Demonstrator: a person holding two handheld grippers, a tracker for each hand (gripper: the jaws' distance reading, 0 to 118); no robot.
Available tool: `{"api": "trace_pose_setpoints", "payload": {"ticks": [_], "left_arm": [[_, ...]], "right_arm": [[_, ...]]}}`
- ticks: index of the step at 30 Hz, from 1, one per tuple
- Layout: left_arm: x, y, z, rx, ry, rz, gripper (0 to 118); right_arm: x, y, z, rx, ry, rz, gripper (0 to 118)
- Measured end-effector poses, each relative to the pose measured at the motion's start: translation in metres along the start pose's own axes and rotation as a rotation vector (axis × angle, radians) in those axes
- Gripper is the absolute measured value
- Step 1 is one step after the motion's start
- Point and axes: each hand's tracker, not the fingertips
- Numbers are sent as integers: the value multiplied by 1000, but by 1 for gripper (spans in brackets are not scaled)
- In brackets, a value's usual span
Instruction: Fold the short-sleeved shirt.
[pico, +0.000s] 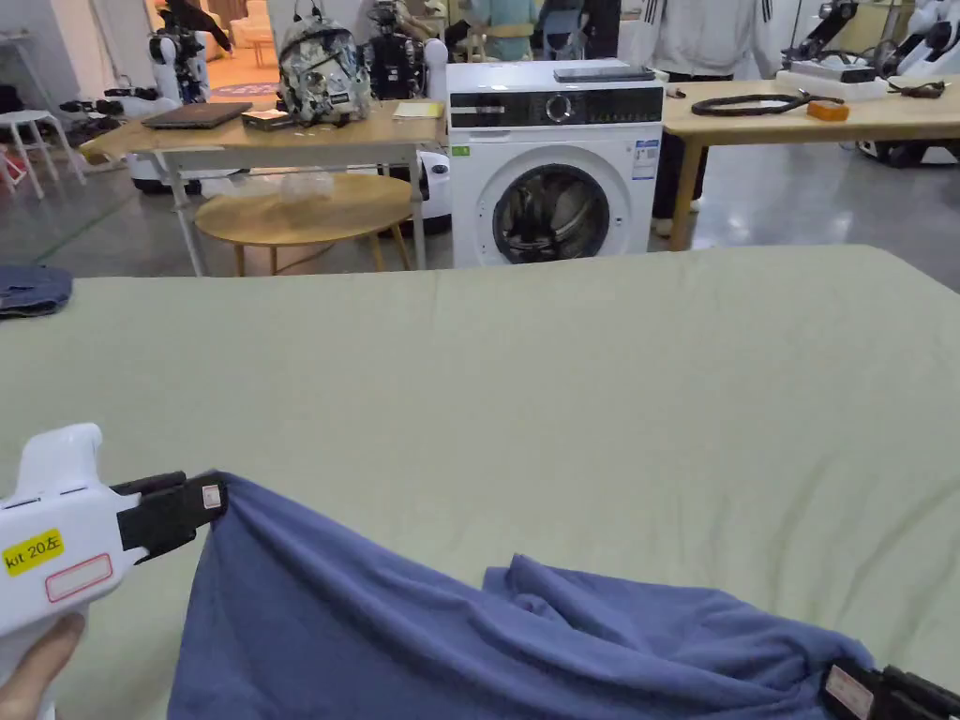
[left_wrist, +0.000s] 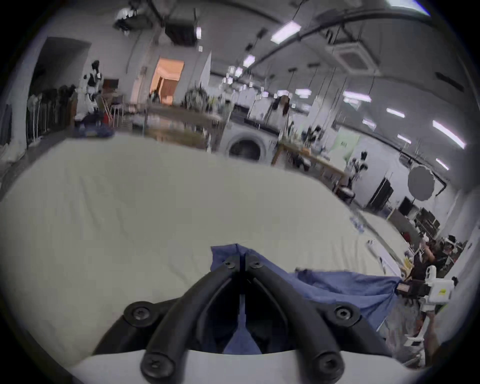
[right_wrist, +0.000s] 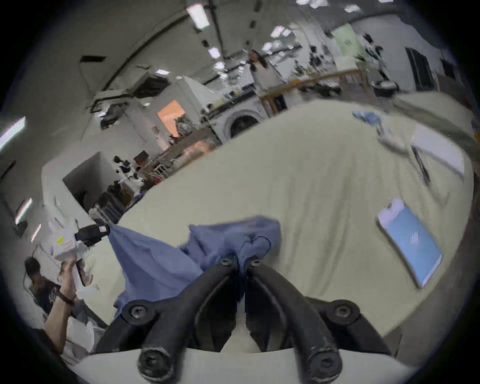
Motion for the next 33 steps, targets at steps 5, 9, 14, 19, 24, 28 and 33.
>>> {"api": "trace_pose_setpoints", "payload": {"ticks": [5, 9, 14, 19, 24, 28, 33], "left_arm": [[14, 50, 78, 208, 15, -55, 0], [27, 83, 122, 341, 22, -93, 0], [40, 118, 150, 415, 66, -122, 0], [29, 152, 150, 452, 112, -136, 0], [35, 176, 130, 474, 128, -147, 0], [38, 201, 109, 480, 129, -154, 0], [38, 229, 83, 472, 141, -164, 0]], "right_arm": [[-42, 58, -4, 136, 20, 131, 3], [-69, 101, -9, 201, 73, 190, 3], [-107, 155, -9, 285, 58, 296, 3], [-129, 207, -14, 369, 54, 338, 3], [-141, 250, -27, 400, 72, 328, 3], [-153, 283, -49, 425, 39, 365, 3], [-170, 328, -69, 421, 9, 391, 3]]}}
